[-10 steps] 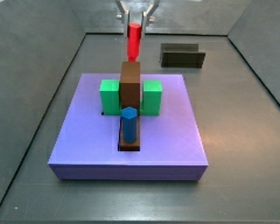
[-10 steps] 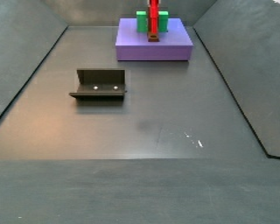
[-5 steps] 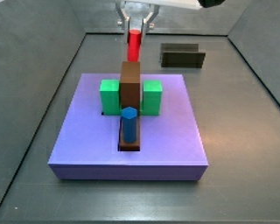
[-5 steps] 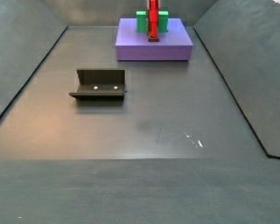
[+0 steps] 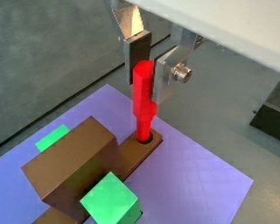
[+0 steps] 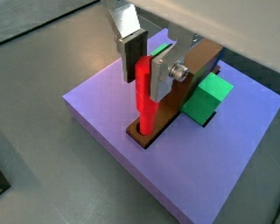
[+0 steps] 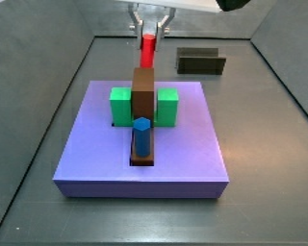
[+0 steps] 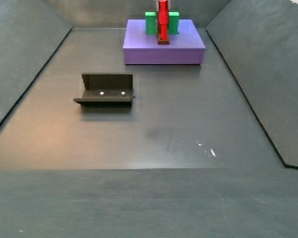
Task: Pick up the red object. Move up. Place the red object on the fixture. Regrasp the red object. Move to above the board. Insert the red object.
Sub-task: Insert the red object.
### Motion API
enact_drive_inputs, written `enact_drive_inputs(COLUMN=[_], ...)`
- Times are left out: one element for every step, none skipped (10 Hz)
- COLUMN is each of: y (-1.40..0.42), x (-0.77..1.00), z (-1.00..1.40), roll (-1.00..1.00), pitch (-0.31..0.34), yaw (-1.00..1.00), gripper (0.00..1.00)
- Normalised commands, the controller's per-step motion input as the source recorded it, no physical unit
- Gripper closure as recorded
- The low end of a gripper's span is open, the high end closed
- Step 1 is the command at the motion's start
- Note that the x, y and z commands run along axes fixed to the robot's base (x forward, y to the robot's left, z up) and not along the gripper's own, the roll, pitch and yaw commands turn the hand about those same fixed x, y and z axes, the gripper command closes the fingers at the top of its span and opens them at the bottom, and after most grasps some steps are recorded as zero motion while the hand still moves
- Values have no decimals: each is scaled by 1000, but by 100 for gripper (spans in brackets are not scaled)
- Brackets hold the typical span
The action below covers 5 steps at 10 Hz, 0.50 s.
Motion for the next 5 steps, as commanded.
enact_drive_inputs(y=[0, 0, 0, 0, 0], x=[63, 229, 217, 171, 129], z=[-123, -143, -160, -137, -140], roll=[0, 0, 0, 0, 0], pitch=[-3, 0, 0, 0, 0], yaw=[0, 0, 0, 0, 0], gripper=[100, 100, 100, 100, 100])
